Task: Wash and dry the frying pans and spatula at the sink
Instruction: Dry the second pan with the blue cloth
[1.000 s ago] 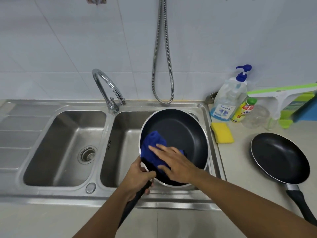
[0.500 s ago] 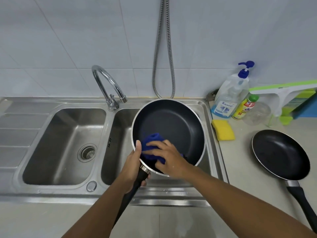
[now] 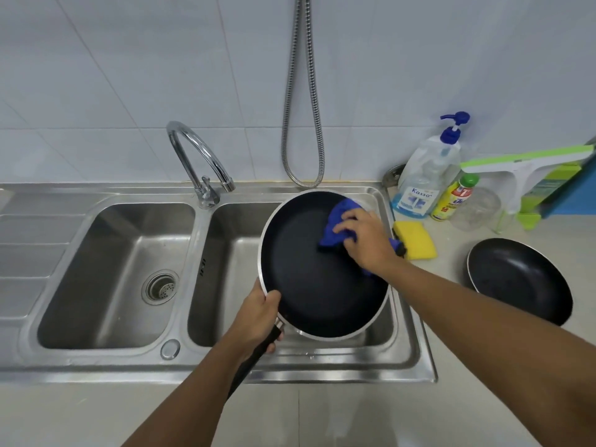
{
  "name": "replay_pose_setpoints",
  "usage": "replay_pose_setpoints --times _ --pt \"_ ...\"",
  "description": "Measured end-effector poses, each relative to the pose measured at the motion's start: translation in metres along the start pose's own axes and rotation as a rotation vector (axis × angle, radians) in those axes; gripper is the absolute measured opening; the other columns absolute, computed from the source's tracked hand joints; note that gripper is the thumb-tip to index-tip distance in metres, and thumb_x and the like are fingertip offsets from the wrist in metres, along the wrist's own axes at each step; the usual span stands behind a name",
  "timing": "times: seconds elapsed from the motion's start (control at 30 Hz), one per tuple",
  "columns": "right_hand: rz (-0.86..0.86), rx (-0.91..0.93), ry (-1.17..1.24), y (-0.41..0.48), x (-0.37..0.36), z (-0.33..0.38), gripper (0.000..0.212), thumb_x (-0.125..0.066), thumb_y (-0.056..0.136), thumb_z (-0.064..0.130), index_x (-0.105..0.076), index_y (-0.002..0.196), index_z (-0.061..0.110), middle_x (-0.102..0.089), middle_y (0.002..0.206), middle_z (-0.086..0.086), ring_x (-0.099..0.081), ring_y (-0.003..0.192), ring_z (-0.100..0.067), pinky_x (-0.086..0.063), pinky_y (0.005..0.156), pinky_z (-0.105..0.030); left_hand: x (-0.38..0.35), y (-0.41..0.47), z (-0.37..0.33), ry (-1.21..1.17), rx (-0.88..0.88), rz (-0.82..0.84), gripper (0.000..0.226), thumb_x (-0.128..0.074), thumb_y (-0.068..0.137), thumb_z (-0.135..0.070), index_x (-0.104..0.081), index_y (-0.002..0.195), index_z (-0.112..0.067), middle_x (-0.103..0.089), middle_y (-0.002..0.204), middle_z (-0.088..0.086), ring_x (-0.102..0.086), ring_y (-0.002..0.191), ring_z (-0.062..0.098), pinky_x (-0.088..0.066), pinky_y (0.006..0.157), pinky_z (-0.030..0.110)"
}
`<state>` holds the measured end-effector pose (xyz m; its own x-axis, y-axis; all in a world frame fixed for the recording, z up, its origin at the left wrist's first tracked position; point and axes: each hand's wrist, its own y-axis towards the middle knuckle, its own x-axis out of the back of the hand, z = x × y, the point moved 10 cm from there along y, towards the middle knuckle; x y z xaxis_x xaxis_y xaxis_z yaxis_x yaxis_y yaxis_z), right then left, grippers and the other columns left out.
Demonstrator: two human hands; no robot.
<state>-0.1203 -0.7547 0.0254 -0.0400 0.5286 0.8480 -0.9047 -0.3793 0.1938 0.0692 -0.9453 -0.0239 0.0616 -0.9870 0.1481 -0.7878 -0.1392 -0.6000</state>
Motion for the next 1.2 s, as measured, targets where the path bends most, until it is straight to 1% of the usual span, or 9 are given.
replay_pose_setpoints --times 0.13,0.27,0.37,0.53,0.7,0.8,0.93,1.07,1.2 --pt "-0.022 0.067 0.240 0.008 -0.013 0.073 0.052 -0.063 0.081 0.001 -0.070 0.131 0.015 -0.054 0.143 -0.009 -0.048 0.124 -0.029 -0.034 0.112 -0.031 0.000 0.005 -0.023 0.089 -0.070 -0.008 0.030 -0.034 0.102 -0.019 -0.039 0.129 -0.032 -0.063 0.093 0.024 -0.057 0.054 0.027 -0.043 0.044 0.031" --pt "0.139 0.332 -0.043 -0.013 -0.038 0.119 0.076 -0.062 0.090 0.034 -0.032 0.159 0.031 -0.018 0.170 0.002 -0.030 0.147 -0.025 -0.034 0.108 -0.039 0.015 0.008 -0.037 0.116 -0.113 -0.040 0.028 -0.035 0.101 -0.021 -0.041 0.127 -0.027 -0.065 0.093 0.025 -0.058 0.053 0.027 -0.043 0.045 0.032" --pt "0.085 0.218 -0.138 0.007 -0.027 0.089 0.084 -0.056 0.089 0.018 -0.019 0.163 0.031 -0.007 0.172 0.003 -0.022 0.152 -0.030 -0.038 0.107 -0.047 0.023 0.008 -0.037 0.108 -0.102 -0.046 0.025 -0.035 0.101 -0.019 -0.043 0.125 -0.021 -0.063 0.094 0.026 -0.058 0.055 0.028 -0.042 0.045 0.032" --pt "0.151 -0.034 -0.322 0.012 -0.016 0.015 0.084 -0.066 0.086 0.006 -0.028 0.160 0.018 -0.015 0.170 -0.003 -0.033 0.140 -0.035 -0.041 0.110 -0.050 0.026 0.007 -0.037 -0.015 -0.094 -0.093 0.028 -0.034 0.100 -0.018 -0.043 0.126 -0.023 -0.064 0.095 0.025 -0.059 0.058 0.029 -0.042 0.046 0.033" --pt "0.277 -0.246 -0.190 -0.044 -0.033 0.002 0.051 -0.060 0.083 0.008 -0.061 0.131 0.022 -0.059 0.136 -0.003 -0.049 0.115 -0.030 -0.047 0.099 -0.039 0.021 0.017 -0.031 -0.077 -0.049 -0.154 0.028 -0.032 0.098 -0.020 -0.043 0.124 -0.025 -0.062 0.093 0.030 -0.059 0.056 0.030 -0.043 0.045 0.032" --pt "0.400 -0.110 -0.016 -0.080 -0.054 0.045 0.044 -0.062 0.077 0.015 -0.070 0.118 0.030 -0.067 0.116 0.004 -0.054 0.105 -0.025 -0.051 0.086 -0.034 0.021 0.025 -0.024 -0.086 -0.028 -0.203 0.029 -0.032 0.097 -0.019 -0.042 0.123 -0.024 -0.060 0.087 0.027 -0.057 0.053 0.030 -0.043 0.043 0.031" --pt "0.320 0.055 0.162 -0.102 -0.062 0.103 0.040 -0.053 0.077 0.016 -0.058 0.115 0.027 -0.057 0.103 0.011 -0.045 0.092 -0.016 -0.051 0.068 -0.037 0.021 0.031 -0.020 -0.057 -0.038 -0.183 0.028 -0.030 0.098 -0.016 -0.046 0.120 -0.011 -0.059 0.080 0.024 -0.053 0.048 0.028 -0.042 0.042 0.032" --pt "0.182 0.206 0.010 -0.113 -0.054 0.083 0.037 -0.054 0.075 0.012 -0.066 0.110 0.017 -0.062 0.114 0.006 -0.049 0.093 -0.022 -0.051 0.073 -0.037 0.028 0.030 -0.018 -0.123 -0.022 -0.212 0.028 -0.030 0.095 -0.016 -0.044 0.119 -0.019 -0.059 0.084 0.025 -0.054 0.048 0.029 -0.042 0.044 0.032" --pt "0.161 0.222 -0.309 -0.098 -0.038 0.025 0.041 -0.077 0.068 0.007 -0.070 0.106 0.022 -0.065 0.125 -0.001 -0.055 0.099 -0.030 -0.053 0.078 -0.042 0.031 0.024 -0.011 -0.162 0.013 -0.196 0.035 -0.029 0.093 -0.016 -0.045 0.124 -0.021 -0.058 0.091 0.027 -0.056 0.055 0.032 -0.043 0.045 0.032"
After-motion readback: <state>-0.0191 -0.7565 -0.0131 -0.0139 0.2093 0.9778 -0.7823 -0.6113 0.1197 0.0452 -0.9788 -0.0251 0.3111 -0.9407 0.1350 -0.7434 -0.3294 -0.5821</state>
